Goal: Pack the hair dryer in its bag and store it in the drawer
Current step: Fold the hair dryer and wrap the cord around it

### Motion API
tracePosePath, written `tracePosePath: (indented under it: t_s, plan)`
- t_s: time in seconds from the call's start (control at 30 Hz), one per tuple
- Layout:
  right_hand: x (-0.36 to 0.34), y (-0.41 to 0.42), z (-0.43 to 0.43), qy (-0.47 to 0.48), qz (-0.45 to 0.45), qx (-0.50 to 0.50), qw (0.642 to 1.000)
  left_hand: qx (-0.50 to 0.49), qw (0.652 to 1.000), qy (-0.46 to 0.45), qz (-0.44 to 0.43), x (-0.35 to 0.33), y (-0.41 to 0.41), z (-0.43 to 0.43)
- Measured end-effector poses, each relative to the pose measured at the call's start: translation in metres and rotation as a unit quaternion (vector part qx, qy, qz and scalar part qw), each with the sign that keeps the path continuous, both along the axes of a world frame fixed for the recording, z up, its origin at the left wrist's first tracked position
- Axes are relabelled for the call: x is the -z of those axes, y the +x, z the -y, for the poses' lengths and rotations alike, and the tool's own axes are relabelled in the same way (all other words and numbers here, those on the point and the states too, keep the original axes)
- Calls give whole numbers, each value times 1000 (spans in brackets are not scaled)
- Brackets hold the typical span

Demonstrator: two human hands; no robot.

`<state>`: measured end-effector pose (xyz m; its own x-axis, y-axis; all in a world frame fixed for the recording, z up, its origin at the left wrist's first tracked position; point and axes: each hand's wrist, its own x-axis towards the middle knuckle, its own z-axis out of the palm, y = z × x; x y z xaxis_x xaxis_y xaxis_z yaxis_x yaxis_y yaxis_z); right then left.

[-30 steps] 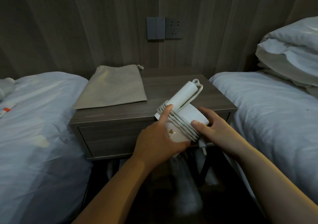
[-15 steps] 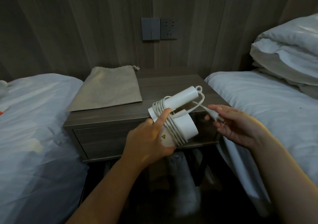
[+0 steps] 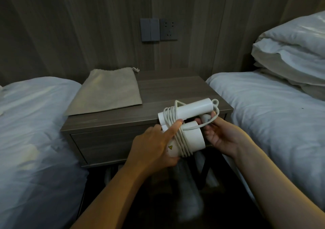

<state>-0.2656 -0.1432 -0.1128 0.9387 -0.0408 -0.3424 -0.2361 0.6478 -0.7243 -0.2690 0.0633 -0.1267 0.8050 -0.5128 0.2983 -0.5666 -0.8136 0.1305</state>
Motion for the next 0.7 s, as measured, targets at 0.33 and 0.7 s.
tracePosePath:
  t_s: [0.33, 0.7]
  plan:
    - [-4, -5, 3, -26, 43, -116, 992, -20, 999, 13, 24, 6, 5, -7]
    - [1, -5, -8, -121, 7, 58, 991, -18, 997, 33, 70, 9, 3, -4]
